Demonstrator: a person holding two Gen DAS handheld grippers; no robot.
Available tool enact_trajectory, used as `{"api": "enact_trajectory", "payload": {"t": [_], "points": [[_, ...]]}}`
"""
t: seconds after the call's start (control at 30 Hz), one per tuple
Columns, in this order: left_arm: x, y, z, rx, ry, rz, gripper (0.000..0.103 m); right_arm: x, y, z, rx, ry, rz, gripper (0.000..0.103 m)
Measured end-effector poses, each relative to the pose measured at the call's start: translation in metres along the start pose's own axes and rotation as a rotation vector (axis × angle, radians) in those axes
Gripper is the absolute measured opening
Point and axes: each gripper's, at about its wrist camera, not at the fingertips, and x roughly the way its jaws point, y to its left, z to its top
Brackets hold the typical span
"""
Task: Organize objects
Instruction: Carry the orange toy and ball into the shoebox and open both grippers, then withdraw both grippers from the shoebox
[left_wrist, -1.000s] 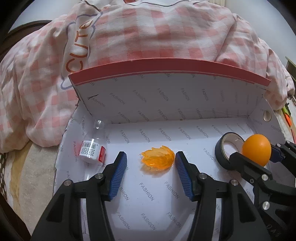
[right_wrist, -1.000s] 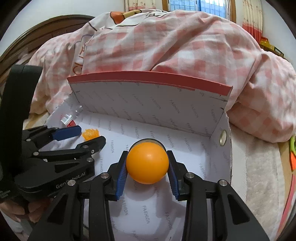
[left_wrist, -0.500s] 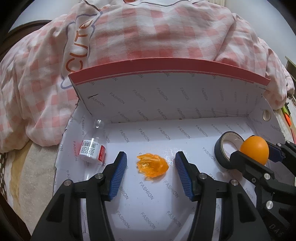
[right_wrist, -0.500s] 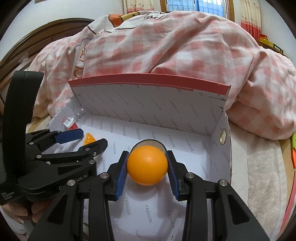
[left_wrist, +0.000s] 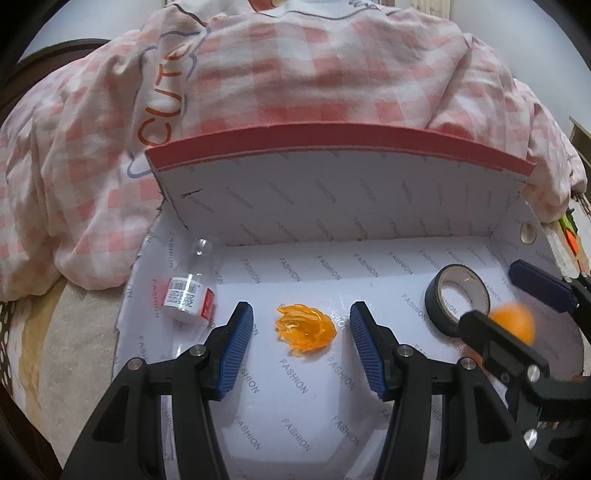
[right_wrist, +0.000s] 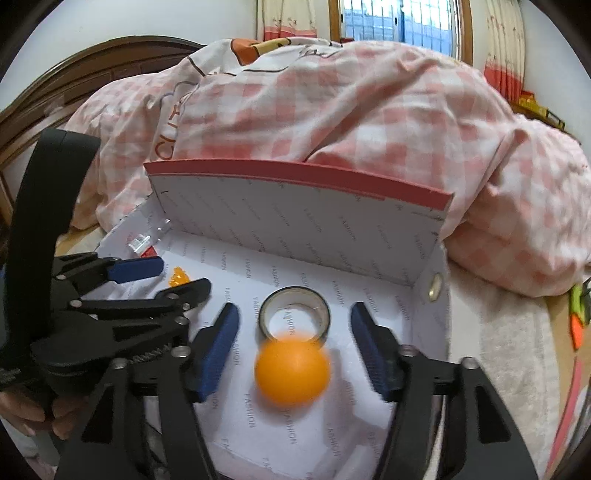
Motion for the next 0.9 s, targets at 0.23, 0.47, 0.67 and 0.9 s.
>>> {"api": "enact_trajectory", "payload": {"t": [0.23, 0.47, 0.67, 0.9], "points": [[-0.018, -0.005, -0.008, 0.0, -0.013, -0.007, 0.055, -0.007, -0.005, 0.001, 0.03, -0.003, 0.018, 0.069], [-0.038, 0.009, -0.012, 0.002, -0.012, -0.014, 0.055, -0.018, -0.004, 0.001, 0.047, -0.011, 0.045, 0.069], [-0.06, 0.001, -0.021, -0.01, -0.025, -0.023, 0.055, -0.038, 0.0, 0.001, 0.065, -0.033, 0.083, 0.069], [-0.09, 0.001, -0.046, -0.013, -0.02, -0.038, 0.055, -0.064, 0.009, -0.007, 0.078, -0.044, 0.117, 0.069]]}}
